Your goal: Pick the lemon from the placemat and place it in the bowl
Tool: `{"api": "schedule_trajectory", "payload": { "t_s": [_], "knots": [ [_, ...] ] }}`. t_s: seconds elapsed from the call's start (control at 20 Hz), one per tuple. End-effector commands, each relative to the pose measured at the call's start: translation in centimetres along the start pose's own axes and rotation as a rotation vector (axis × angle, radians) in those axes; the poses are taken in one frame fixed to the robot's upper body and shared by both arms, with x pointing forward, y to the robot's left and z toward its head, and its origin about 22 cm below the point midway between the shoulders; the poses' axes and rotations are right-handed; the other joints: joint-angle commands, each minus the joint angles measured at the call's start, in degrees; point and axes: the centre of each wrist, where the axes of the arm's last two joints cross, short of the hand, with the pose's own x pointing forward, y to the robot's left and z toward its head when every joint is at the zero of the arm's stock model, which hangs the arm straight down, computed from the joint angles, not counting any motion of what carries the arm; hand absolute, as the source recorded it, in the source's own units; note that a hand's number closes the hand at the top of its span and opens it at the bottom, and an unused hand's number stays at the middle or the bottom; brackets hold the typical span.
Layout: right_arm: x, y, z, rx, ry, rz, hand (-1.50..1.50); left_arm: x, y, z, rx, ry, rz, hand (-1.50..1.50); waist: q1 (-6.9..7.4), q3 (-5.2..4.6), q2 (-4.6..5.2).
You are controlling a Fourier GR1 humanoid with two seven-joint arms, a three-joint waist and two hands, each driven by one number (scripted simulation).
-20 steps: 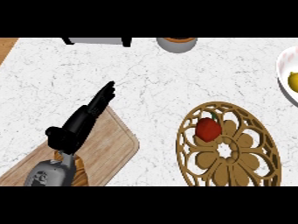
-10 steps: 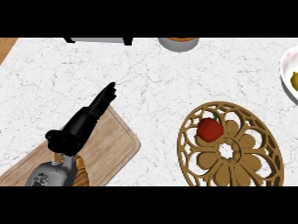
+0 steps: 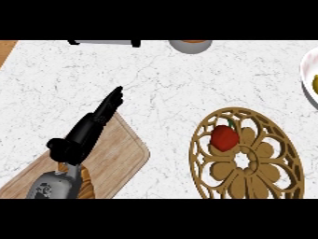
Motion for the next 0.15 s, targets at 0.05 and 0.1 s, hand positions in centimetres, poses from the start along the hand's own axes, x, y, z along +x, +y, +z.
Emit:
{"api": "schedule_trajectory", "payload": {
  "t_s": [0.05, 0.1],
  "knots": [
    [-0.52, -1.98, 1.95, 0.053, -0.008, -0.046, -1.5, 0.0, -0.66, 0.05, 0.008, -0.011, 0.011, 0.0, -0.45, 0.2, -0.21],
    [-0.06, -2.5, 1.94, 0.036, -0.009, -0.042, -1.5, -0.33, -0.57, -0.03, 0.003, 0.02, 0.011, 0.0, -0.5, 0.23, 0.04]
  ]
}}
